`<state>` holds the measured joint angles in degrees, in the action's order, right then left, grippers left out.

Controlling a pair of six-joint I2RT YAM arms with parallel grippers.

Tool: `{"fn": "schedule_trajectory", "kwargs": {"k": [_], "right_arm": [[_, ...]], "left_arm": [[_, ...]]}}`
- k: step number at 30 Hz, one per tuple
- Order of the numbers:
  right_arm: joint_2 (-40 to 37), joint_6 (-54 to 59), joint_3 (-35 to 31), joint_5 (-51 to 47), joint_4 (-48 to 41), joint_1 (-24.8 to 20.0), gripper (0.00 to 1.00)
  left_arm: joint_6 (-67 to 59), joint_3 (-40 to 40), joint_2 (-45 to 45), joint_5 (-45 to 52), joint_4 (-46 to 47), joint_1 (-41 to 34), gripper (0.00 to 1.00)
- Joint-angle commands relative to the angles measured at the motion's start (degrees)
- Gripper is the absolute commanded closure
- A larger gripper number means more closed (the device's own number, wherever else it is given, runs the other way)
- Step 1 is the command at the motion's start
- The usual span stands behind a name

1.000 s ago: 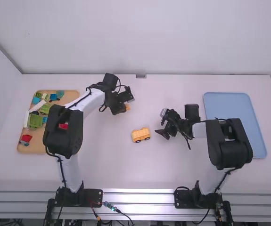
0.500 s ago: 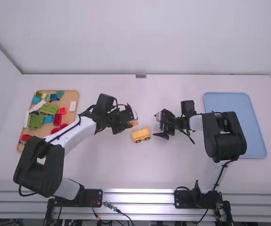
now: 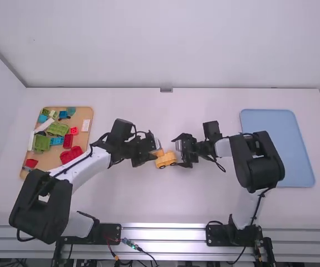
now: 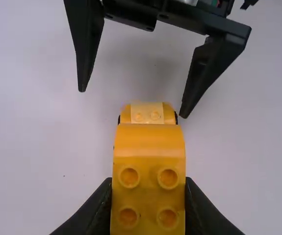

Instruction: Assemble lego blocks to make yellow taxi

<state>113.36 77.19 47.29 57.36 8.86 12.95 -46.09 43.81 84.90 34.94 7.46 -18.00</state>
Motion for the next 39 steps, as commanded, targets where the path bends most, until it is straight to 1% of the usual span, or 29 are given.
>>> {"fn": "schedule_trajectory", "kwargs": {"k": [1,4,6,10,12,16,18,21,28,30,31,32,37,39], "right_arm": [[3.2,0.8,1.2,2.9,-0.4,0.8,0.01],[5.7,-1.6,3.0,3.1,-0.9,1.9,0.01],[7.0,-0.2,4.0,4.0,-2.5,2.3,0.01],[8.7,3.4,6.1,6.3,-6.5,2.4,0.01],[8.8,3.7,6.4,7.5,-7.0,2.6,0.01],[8.8,1.8,5.3,8.6,-3.9,2.5,0.0],[8.8,1.0,4.5,8.6,-2.1,2.5,0.01],[8.8,-0.9,2.8,8.7,1.3,2.5,0.06],[8.8,-4.5,0.2,7.0,6.5,3.5,0.11],[8.8,-5.9,-0.4,6.0,8.0,4.2,0.13],[8.8,-6.8,-0.6,5.0,8.8,4.8,0.18],[8.8,-7.1,-0.6,4.7,8.9,5.0,0.2],[8.8,-11.1,0.2,1.4,8.6,7.0,0.37],[8.8,-12.2,0.4,1.1,8.7,7.1,0.37]], "left_arm": [[0.4,0.6,-1.4,1.6,0.7,0.0,0.95],[0.4,0.9,-1.4,1.5,1.5,0.0,0.96],[-0.1,0.9,-1.4,1.5,1.9,0.0,0.98],[0.0,0.9,-1.4,1.0,2.1,0.0,0.98],[0.5,0.9,-1.4,0.0,2.1,0.0,0.98],[0.4,0.9,-1.4,0.1,2.3,0.0,0.98],[0.1,0.9,-1.4,0.0,2.5,0.0,0.98],[-0.9,0.9,-1.4,0.2,2.7,0.0,0.98],[-0.9,0.9,-1.4,0.1,3.0,0.0,0.98],[-0.9,0.9,-1.4,0.2,3.0,0.0,0.98],[-0.9,0.9,-1.4,0.2,3.0,0.0,0.98],[-0.9,0.9,-1.4,0.2,3.0,0.0,0.98],[-0.9,0.9,-1.4,0.2,3.1,0.0,0.98],[-0.9,0.9,-1.4,0.2,3.1,0.0,0.98]]}}
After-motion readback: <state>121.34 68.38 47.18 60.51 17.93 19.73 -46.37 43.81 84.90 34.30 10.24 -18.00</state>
